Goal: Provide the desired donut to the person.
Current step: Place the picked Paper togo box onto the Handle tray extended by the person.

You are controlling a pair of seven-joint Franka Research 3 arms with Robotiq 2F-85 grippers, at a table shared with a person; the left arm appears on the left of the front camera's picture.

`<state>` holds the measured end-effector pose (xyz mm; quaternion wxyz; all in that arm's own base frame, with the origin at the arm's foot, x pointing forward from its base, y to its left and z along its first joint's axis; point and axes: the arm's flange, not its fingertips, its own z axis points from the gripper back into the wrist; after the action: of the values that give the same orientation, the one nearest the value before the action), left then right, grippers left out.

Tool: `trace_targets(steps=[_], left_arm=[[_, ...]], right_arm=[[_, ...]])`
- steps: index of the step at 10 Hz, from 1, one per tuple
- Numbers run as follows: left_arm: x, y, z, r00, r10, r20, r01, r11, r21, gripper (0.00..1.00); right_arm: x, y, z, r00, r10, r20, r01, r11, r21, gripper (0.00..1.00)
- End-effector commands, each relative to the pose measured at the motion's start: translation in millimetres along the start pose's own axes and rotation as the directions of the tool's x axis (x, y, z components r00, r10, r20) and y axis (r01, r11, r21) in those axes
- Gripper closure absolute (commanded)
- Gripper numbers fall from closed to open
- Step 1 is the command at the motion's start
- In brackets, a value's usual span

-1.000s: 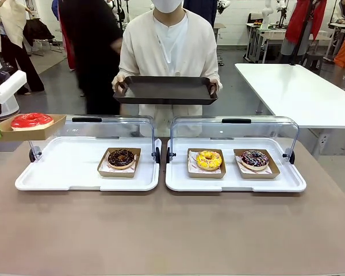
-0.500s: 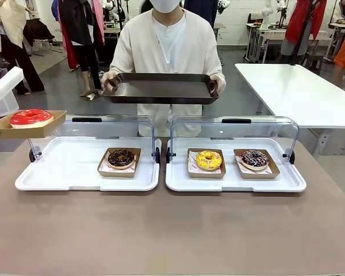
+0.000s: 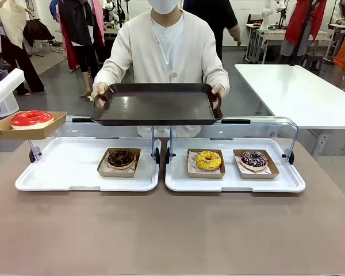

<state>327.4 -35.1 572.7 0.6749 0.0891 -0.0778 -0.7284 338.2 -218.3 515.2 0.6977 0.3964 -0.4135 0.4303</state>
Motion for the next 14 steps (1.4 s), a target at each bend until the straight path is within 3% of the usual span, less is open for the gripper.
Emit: trace_targets(steps=[1, 7, 9, 11, 14], left_arm=[[-0.4, -2.8, 0.2, 1.0, 0.007, -0.016, -0.007, 1.0, 0.002, 1.0], [0.0, 0.0, 0.0, 1.0, 0.0, 0.0, 0.0, 1.0, 0.0, 0.99], [8.0, -10.1, 45.2, 0.999, 0.034, 0.021, -0.036, 0.996, 0.085, 0.99], [40.6, 8.3, 91.9, 1.0, -0.011, -0.018, 0.014, 0.987, 0.163, 0.99], [113.8, 31.4, 114.2, 0.999, -0.037, -0.028, 0.042, 0.978, 0.205, 0.99]], right_arm=[[1.3, -0.3, 0.5, 1.0, 0.004, 0.01, -0.004, 1.0, 0.001, 0.0], [1.3, -0.3, 0.5, 1.0, 0.004, 0.01, -0.004, 1.0, 0.001, 0.0], [1.3, -0.3, 0.5, 1.0, 0.004, 0.01, -0.004, 1.0, 0.001, 0.0], [1.3, -0.3, 0.5, 1.0, 0.004, 0.01, -0.004, 1.0, 0.001, 0.0], [1.3, -0.3, 0.5, 1.0, 0.004, 0.01, -0.004, 1.0, 0.001, 0.0]])
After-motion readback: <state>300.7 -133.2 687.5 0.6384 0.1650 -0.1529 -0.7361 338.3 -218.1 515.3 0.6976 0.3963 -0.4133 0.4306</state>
